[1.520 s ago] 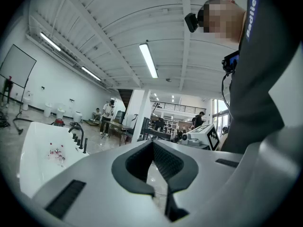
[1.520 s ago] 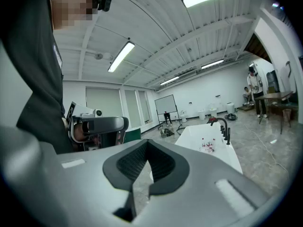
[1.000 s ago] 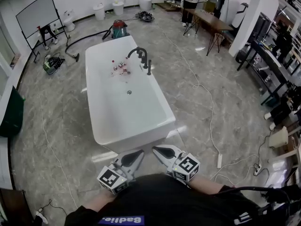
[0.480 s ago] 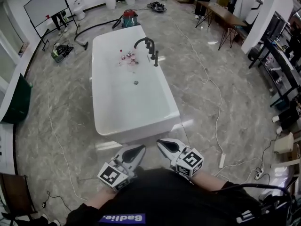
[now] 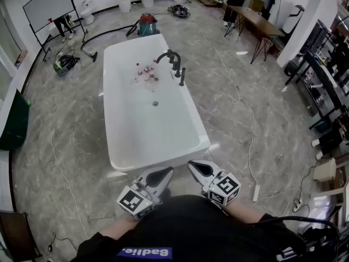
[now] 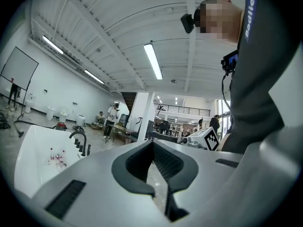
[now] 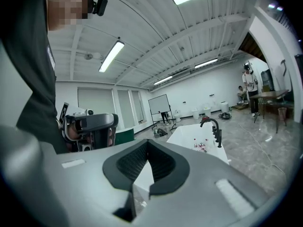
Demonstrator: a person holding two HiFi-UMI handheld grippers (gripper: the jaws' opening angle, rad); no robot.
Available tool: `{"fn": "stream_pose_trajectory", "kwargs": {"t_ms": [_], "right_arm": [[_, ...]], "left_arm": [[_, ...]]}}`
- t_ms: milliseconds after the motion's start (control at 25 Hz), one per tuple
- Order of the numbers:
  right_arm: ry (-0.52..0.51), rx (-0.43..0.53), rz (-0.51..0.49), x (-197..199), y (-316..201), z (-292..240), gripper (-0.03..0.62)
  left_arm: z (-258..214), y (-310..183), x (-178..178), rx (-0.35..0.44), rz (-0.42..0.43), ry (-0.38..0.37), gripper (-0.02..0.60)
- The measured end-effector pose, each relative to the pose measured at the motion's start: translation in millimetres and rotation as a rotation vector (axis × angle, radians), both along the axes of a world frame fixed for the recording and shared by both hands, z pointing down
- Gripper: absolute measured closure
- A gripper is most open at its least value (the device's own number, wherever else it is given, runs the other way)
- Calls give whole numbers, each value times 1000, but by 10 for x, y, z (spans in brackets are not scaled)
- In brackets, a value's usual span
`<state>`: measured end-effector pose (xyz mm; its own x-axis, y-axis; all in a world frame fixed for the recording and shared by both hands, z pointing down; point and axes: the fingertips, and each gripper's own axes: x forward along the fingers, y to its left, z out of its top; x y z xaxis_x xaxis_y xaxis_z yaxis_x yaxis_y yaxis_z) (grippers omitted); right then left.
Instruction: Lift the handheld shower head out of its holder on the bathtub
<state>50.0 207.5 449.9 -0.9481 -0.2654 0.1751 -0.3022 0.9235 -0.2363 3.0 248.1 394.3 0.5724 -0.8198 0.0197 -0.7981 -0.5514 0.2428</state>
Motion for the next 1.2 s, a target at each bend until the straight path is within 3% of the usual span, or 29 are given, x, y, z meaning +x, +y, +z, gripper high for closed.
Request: {"fn": "stream_pose_trajectory", "kwargs": {"t_ms": [480, 720, 840, 1200], "right_arm": [[60, 13, 126, -1109, -1057, -51, 592], [86, -12, 162, -1291, -1312, 0, 592], [84, -24, 155, -1422, -1383, 33, 592], [49, -31, 102, -1521, -1693, 33, 592]], "left_arm": [[20, -1205, -1311, 47, 98, 54, 577], [-6, -1463, -1512, 61, 118, 109, 577], [69, -1511, -1614, 27, 113, 95, 577], [56, -1795, -1724, 31, 37, 75, 577]]}}
